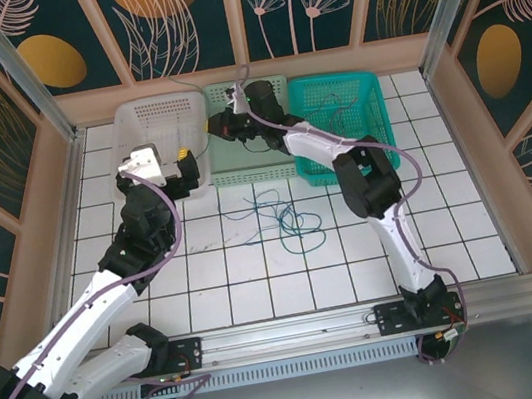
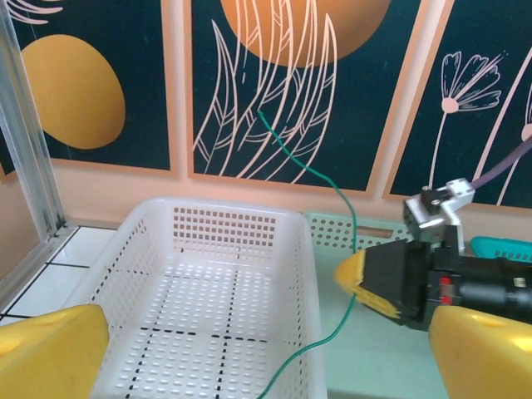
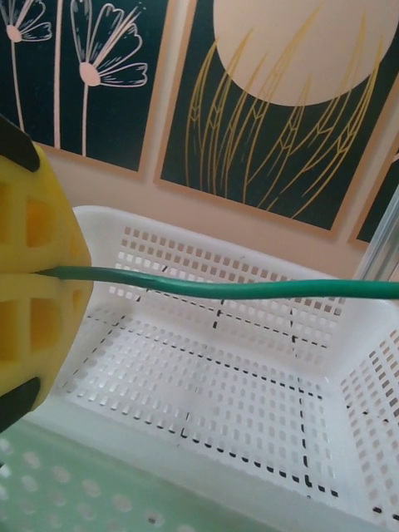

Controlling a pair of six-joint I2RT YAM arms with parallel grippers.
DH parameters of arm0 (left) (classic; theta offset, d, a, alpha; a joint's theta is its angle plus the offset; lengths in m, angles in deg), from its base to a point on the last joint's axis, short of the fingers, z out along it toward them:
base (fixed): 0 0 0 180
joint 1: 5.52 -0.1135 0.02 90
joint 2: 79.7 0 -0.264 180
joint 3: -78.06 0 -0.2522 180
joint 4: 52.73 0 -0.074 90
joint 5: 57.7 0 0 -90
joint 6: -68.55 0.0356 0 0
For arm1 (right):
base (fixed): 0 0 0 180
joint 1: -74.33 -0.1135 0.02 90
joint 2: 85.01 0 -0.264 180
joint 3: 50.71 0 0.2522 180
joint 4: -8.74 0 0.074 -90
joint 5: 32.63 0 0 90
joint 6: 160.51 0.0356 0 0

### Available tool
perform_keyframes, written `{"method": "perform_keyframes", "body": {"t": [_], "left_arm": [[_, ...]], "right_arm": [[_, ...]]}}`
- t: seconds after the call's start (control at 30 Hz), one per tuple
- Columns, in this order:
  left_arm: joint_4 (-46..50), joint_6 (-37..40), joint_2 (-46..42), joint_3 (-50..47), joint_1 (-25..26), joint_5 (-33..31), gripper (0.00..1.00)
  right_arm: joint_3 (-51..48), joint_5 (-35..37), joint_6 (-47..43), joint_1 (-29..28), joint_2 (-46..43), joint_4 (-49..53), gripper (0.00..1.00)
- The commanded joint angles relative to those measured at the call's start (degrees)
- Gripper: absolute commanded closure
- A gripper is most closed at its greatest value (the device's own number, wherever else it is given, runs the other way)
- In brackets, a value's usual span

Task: Untangle the cables

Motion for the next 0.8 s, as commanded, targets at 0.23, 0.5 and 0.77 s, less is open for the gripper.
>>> {"method": "perform_keyframes", "body": {"t": [0.23,0.5,0.77], "left_arm": [[1.4,-1.6,-1.0,-1.8,-0.3,-0.1,0.01],[1.9,-1.5,-1.4,-1.5,-0.2,0.1,0.01],[2.2,-2.1,-1.4,-1.6,-0.3,0.6,0.01]], "right_arm": [[15.1,1.1,4.3,-2.7,9.4,4.7,1.00],[22.5,2.4,6.1,-4.3,15.6,8.5,0.88],[22.7,2.0,6.4,-5.2,12.4,4.4,0.41]]}}
